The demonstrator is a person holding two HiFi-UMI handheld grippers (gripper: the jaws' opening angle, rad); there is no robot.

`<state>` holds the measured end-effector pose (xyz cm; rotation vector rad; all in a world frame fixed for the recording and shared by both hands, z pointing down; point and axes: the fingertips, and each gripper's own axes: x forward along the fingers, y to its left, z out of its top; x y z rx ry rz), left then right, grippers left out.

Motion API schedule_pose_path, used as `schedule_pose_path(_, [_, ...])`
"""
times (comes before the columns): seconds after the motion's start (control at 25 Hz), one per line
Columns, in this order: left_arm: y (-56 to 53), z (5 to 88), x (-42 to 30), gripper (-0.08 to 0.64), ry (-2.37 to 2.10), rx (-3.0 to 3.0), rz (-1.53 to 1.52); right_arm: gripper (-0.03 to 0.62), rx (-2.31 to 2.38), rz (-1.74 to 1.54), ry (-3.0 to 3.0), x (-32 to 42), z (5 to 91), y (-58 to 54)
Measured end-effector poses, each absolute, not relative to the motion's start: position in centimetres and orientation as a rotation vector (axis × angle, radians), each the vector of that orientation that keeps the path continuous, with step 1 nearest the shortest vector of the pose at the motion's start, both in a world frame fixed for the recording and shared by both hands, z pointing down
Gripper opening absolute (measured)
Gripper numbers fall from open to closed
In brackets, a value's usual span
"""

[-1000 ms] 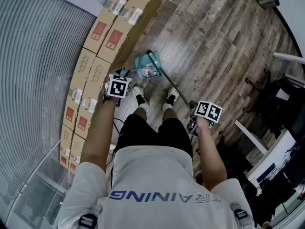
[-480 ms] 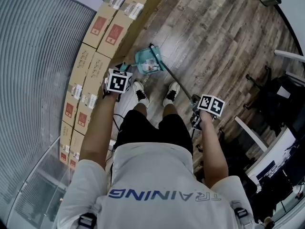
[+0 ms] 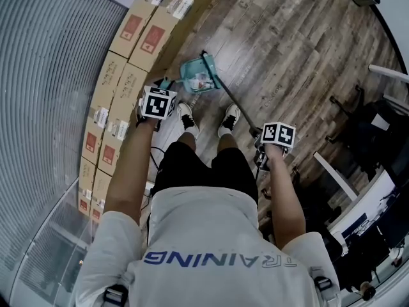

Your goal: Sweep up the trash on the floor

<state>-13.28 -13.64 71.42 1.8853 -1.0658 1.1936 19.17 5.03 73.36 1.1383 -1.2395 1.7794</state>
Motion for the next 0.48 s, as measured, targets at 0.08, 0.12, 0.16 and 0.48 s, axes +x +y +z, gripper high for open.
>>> schedule_pose_path(0.08, [-13.6,71.4,-13.2,0.109,-1.066,1.885,1.193,0.107,1.096,1.772,-1.231,19.0,73.6,5.5])
schedule_pose_path(0.12, [-13.6,71.4,-13.2,0.109,-1.065,1.885,1.193,0.106,1.089,1.766,-1.233,19.0,73.6,5.5])
schedule_pose_path(0.16, [-13.6,71.4,-13.1,0.11,-1.064,1.884,1.194,0.106,1.087,1.756,-1.237,19.2,73.5,5.5])
schedule_pose_path(0.48, [-13.7,71.6,-13.3,0.115,-1.073,1.896,1.185,0.106,1.177,1.67,-1.251,20.5,72.0,5.8])
